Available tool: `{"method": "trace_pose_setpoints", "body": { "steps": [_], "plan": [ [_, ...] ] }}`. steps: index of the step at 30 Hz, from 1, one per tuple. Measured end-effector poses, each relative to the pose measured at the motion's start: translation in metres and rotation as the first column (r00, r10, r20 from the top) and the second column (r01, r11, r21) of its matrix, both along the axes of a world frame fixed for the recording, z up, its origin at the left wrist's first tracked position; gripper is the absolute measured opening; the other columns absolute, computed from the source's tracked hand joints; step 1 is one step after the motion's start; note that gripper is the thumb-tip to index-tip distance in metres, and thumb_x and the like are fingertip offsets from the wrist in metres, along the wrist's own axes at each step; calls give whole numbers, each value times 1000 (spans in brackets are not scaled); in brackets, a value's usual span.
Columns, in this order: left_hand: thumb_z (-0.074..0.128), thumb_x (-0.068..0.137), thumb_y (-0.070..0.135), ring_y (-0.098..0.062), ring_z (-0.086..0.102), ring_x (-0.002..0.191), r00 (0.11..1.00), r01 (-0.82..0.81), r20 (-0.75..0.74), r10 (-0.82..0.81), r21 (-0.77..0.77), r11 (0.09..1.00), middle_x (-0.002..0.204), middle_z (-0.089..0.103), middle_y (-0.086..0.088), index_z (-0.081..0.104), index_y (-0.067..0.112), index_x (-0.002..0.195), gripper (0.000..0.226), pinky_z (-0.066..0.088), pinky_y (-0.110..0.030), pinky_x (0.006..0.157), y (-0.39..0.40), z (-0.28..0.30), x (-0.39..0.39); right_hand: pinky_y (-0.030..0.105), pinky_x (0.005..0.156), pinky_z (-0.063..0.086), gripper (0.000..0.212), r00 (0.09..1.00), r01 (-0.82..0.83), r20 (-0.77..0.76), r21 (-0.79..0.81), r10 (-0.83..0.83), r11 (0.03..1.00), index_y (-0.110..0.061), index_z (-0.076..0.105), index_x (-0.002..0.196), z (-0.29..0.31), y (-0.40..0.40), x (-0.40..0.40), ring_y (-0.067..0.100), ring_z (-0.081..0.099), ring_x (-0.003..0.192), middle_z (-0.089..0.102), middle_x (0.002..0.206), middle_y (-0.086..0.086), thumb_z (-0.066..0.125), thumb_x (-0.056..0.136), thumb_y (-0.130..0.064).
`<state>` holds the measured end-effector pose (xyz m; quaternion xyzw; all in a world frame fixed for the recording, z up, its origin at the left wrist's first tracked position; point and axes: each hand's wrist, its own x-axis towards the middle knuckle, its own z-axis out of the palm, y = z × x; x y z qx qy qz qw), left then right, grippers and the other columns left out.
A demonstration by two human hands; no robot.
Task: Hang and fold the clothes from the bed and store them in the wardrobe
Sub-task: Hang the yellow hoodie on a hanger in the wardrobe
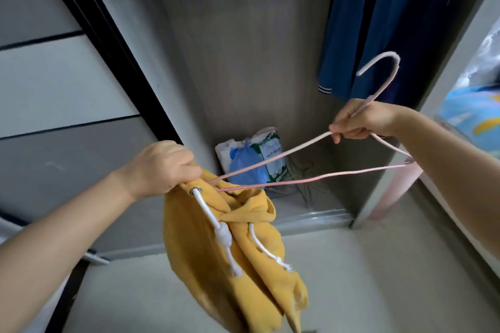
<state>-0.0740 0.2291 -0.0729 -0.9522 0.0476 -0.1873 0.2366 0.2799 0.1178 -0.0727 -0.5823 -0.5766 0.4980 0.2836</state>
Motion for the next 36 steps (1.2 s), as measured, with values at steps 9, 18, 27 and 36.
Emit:
{"method": "trace_pose_setpoints", "body": {
  "steps": [9,18,27,36],
  "plan": [
    [47,74,-2,-21,36,42,991,131,15,-133,76,988,50,38,-5,37,16,73,21,25,-29,49,-12,7,31,14,37,19,33,965,-242,125,72,232,968,-8,60,62,-21,32,-114,3,25,31,32,31,-9,50,93,-8],
    [46,93,25,-28,49,95,979,15,204,-19,17,1000,98,54,-12,45,12,95,13,41,-39,87,-32,16,21,10,32,15,37,856,376,-395,35,-333,926,-5,54,60,-26,17,-115,2,19,30,27,35,-8,44,96,-11],
    [36,73,34,-29,56,36,837,-544,-92,539,-230,807,46,58,-7,58,5,63,38,37,-28,28,-12,24,16,11,35,23,39,937,341,-184,293,-297,893,-14,57,56,7,-5,-121,2,28,33,36,35,-8,48,94,-15],
    [41,81,31,-31,56,37,864,-474,42,501,-262,840,48,59,-9,57,4,65,36,32,-24,30,-31,20,47,14,55,42,25,895,436,-92,389,-437,811,-18,47,72,22,9,-136,5,47,59,48,64,-6,48,94,-31]
  ]
}}
